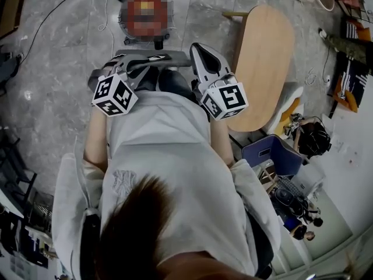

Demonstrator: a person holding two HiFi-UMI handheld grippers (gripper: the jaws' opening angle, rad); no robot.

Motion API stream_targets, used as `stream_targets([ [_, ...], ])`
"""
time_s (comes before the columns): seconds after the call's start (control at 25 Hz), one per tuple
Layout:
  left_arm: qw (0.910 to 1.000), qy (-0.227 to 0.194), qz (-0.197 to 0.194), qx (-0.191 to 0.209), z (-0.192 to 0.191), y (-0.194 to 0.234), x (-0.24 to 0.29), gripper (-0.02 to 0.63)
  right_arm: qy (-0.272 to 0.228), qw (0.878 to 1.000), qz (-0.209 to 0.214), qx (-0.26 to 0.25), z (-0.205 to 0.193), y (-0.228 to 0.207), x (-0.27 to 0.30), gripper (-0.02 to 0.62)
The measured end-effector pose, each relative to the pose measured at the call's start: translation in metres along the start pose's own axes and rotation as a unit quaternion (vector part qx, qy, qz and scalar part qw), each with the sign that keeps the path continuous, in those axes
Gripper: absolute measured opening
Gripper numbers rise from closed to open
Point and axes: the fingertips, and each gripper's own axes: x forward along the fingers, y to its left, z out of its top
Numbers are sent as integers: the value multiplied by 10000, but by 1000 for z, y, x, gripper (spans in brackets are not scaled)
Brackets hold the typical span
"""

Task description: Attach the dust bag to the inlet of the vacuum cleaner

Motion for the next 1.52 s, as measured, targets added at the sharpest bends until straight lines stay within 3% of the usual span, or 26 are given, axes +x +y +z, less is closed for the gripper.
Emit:
stream_targets([
  [0.56,9996,42,72,-256,10,0,4,40,220,9973,570,-400,10,-11,11,2],
  [0.8,9992,150,190,-322,22,7,11,40,465,9939,780,-626,15,-31,10,62],
  [0.96,9990,183,210,-357,33,7,22,40,555,9893,1005,-901,17,-42,4,44],
  [1.2,9985,299,185,-409,32,4,36,40,1079,9695,1556,-1555,-6,-39,1,29],
  [1.52,9974,453,167,-535,29,-4,63,40,1849,9339,2370,-1935,-53,-29,-8,109],
])
